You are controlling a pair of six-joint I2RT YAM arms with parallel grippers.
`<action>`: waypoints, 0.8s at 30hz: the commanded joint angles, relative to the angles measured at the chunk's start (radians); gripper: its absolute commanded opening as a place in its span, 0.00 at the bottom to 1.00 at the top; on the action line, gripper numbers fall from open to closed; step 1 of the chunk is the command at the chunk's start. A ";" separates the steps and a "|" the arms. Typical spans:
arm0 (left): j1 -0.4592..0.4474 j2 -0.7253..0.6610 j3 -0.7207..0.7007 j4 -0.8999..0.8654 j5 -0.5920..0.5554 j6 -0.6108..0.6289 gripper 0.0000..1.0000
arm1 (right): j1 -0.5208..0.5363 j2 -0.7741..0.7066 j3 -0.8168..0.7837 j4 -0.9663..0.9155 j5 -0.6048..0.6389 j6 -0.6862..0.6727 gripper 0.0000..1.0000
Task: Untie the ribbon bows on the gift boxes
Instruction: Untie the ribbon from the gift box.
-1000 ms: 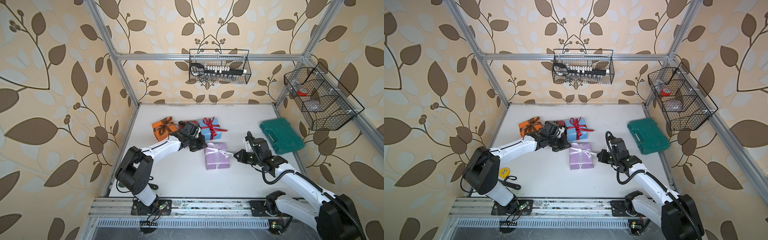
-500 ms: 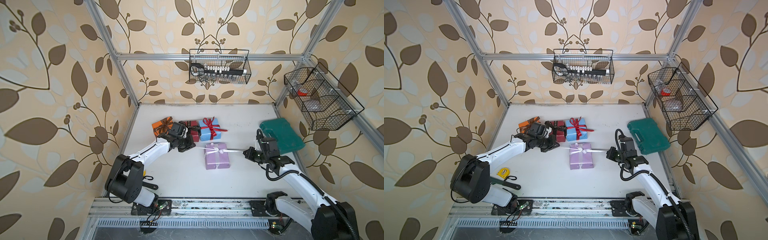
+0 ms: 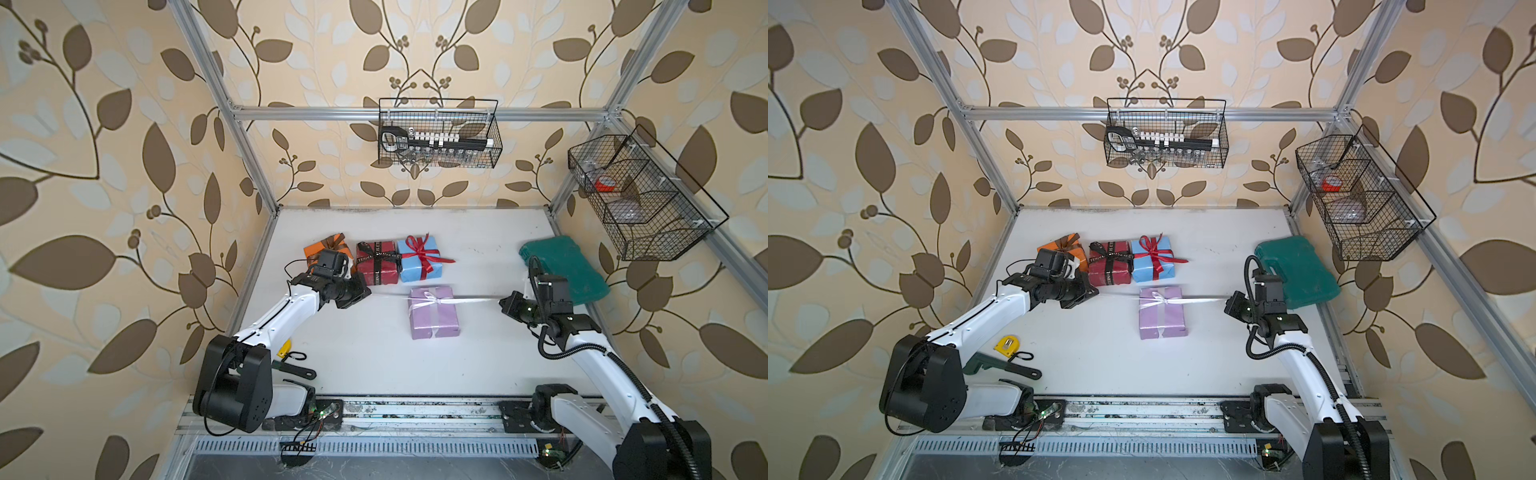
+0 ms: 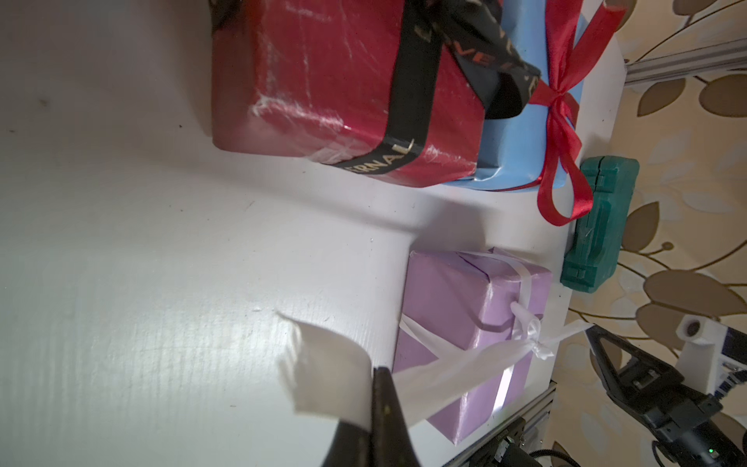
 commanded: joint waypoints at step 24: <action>0.132 -0.121 -0.047 -0.090 -0.030 0.083 0.00 | -0.153 -0.032 0.070 -0.116 0.116 -0.067 0.00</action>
